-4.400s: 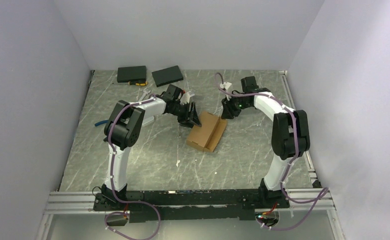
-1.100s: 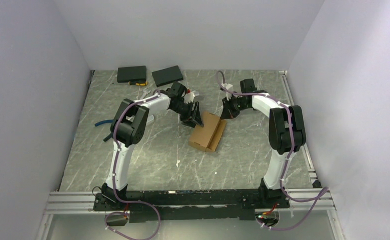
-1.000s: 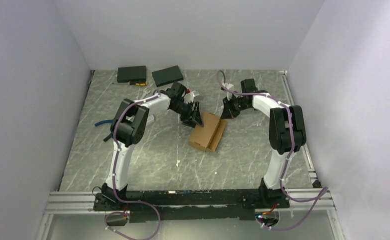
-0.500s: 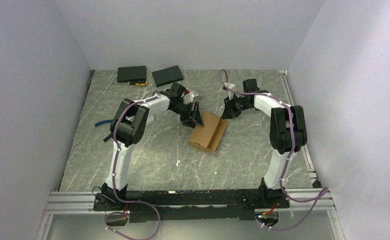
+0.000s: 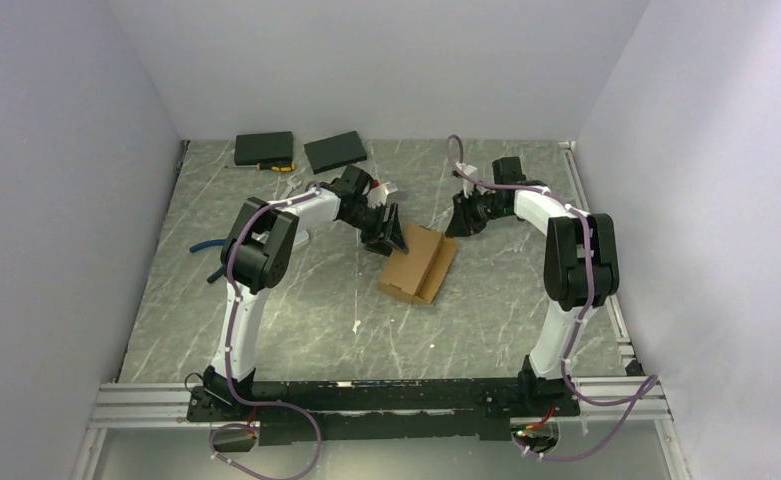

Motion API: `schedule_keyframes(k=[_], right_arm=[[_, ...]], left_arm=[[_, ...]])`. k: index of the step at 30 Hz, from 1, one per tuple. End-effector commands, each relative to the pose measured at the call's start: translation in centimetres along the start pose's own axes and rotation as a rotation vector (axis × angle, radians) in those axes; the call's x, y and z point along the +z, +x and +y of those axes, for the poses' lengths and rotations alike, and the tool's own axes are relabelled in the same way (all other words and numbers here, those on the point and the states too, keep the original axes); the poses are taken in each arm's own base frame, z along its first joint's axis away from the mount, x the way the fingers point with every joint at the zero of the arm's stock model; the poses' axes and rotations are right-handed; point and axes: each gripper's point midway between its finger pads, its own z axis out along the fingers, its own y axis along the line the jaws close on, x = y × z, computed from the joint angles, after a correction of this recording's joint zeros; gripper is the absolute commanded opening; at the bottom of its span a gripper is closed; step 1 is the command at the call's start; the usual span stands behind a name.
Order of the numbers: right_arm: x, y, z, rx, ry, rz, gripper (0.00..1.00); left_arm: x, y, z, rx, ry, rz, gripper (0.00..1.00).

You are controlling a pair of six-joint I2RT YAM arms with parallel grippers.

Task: Fold the paper box

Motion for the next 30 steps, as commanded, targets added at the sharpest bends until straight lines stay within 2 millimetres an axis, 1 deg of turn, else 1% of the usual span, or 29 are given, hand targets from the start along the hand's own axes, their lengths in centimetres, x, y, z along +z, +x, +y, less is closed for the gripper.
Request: schedule_keyframes(k=[1,3,7,10,14,16,19,21,23,25,26,28,30], right_arm=[[-2.5,-2.0,0.6,-0.008,0.012,-0.083,0.24],[-3.0,-1.7,0.0,0.033,0.039,-0.098,0.24],[-3.3,-0.6,-1.0,0.097,0.078,-0.089,0.24],[-3.2,-0.1,-0.9,0.117,0.069,-0.075,0.25],[-3.1,0.1,-1.0,0.135,0.057,-0.073,0.27],[-3.1,0.1,-0.7,0.126,0.035,-0.074,0.28],[-3.6,-0.8,0.2,0.059,0.002,-0.106,0.30],[-4.3,-1.9,0.6,-0.001,0.008,-0.135,0.33],[-4.9,-3.1,1.0,-0.043,0.009,-0.163,0.33],[-5.1,-3.9,1.6,-0.067,-0.005,-0.179,0.33],[-5.2,-4.2,2.2,-0.087,-0.027,-0.183,0.33],[-5.3,-3.9,4.0,-0.139,-0.099,-0.180,0.34],[-6.0,-3.1,6.5,-0.244,-0.188,-0.178,0.33]], left_arm=[[0.3,-0.4,2.0,0.005,-0.075,-0.032,0.61],[0.3,-0.4,2.0,0.005,-0.075,-0.032,0.62],[0.3,-0.4,2.0,0.007,-0.073,-0.034,0.61],[0.3,-0.3,2.1,0.005,-0.072,-0.035,0.61],[0.2,-0.4,1.9,0.009,-0.069,-0.036,0.62],[0.1,-0.6,1.8,0.014,-0.074,-0.042,0.63],[-0.7,-1.4,1.7,0.033,-0.111,-0.081,0.67],[-2.0,-2.5,1.3,0.047,-0.137,-0.143,0.72],[-4.0,-4.0,0.4,0.071,-0.169,-0.227,0.75],[-6.5,-5.4,-0.6,0.098,-0.221,-0.327,0.78],[-8.2,-6.0,-1.7,0.120,-0.236,-0.382,0.79],[-10.6,-6.3,-2.8,0.146,-0.268,-0.458,0.79],[-12.3,-5.8,-3.6,0.164,-0.285,-0.506,0.79]])
